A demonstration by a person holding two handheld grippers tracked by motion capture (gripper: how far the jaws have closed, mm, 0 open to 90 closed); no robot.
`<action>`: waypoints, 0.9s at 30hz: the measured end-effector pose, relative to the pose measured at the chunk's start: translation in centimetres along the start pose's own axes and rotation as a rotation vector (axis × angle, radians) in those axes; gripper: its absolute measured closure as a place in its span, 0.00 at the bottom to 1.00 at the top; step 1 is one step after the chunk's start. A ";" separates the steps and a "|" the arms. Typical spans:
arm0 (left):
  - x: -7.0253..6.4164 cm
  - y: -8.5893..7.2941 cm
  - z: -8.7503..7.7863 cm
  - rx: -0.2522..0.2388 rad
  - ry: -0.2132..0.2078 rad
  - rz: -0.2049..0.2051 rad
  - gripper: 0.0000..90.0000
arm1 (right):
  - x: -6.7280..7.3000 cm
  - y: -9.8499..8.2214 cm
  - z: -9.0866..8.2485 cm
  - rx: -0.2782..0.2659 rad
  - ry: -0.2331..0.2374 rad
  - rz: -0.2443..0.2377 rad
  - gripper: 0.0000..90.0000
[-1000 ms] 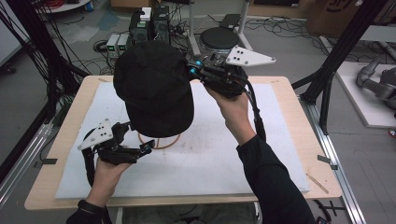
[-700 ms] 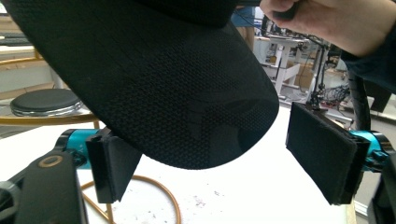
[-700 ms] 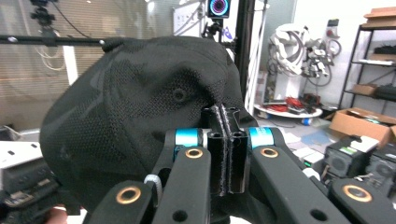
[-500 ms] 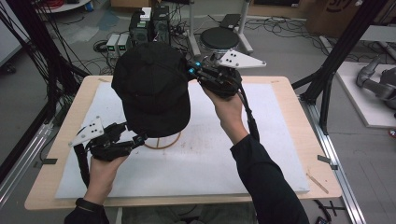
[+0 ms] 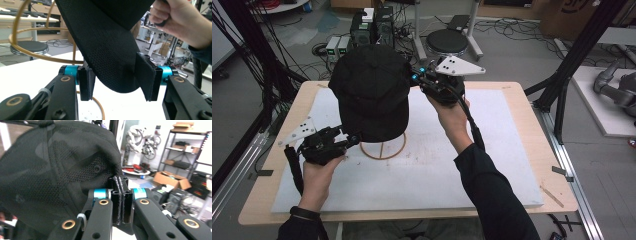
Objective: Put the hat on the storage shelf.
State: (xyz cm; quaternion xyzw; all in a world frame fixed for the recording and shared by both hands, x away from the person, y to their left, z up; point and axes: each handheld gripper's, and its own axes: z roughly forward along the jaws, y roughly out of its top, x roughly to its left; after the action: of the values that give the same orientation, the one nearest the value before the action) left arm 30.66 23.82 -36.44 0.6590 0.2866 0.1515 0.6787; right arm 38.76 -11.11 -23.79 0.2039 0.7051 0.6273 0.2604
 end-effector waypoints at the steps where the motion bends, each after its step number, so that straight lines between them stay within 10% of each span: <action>1: 0.1 0.1 0.0 0.000 0.004 0.001 0.57 | -0.1 -0.1 0.2 0.006 -0.009 -0.007 1.00; 27: 1.4 0.1 -1.4 -0.028 0.011 -0.071 0.50 | 0.5 -1.9 3.5 0.140 -0.016 -0.045 0.95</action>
State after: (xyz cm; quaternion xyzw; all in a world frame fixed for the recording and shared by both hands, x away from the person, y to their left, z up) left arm 30.97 25.80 -36.55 0.6381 0.3116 0.1348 0.6911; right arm 40.64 -8.32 -26.01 0.2107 0.7493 0.5689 0.2654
